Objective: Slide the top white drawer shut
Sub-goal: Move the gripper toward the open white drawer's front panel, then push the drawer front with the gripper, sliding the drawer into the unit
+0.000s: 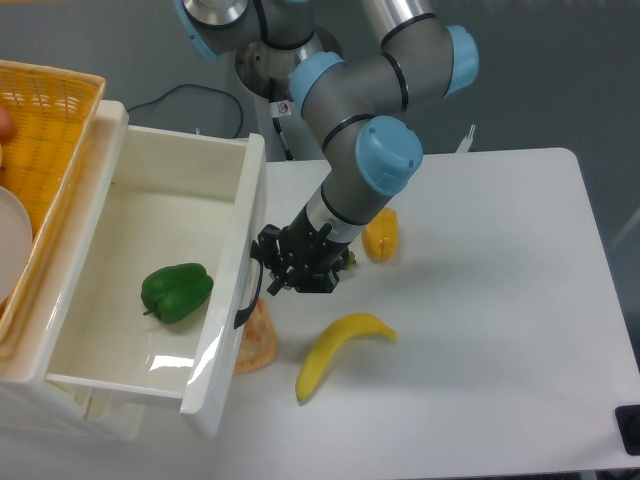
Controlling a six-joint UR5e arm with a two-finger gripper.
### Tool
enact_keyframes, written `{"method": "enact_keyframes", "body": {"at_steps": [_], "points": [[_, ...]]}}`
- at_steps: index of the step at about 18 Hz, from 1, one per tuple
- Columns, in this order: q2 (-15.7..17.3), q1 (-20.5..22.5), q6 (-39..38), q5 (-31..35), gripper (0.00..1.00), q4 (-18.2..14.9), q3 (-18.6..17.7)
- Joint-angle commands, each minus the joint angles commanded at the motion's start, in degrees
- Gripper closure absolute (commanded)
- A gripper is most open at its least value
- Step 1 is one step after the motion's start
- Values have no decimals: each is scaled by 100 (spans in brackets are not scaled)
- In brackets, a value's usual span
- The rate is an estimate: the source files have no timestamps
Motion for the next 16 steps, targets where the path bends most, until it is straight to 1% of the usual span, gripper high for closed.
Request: {"method": "enact_keyframes", "body": {"at_steps": [3,8,11,16], "points": [[62,9,0,-79,100,-140,9],[88,-26,0,-106,100,-158,9],[141,-53,0,-141,100,-255,0],[150,-123,-9,-158,100,-264,0]]}}
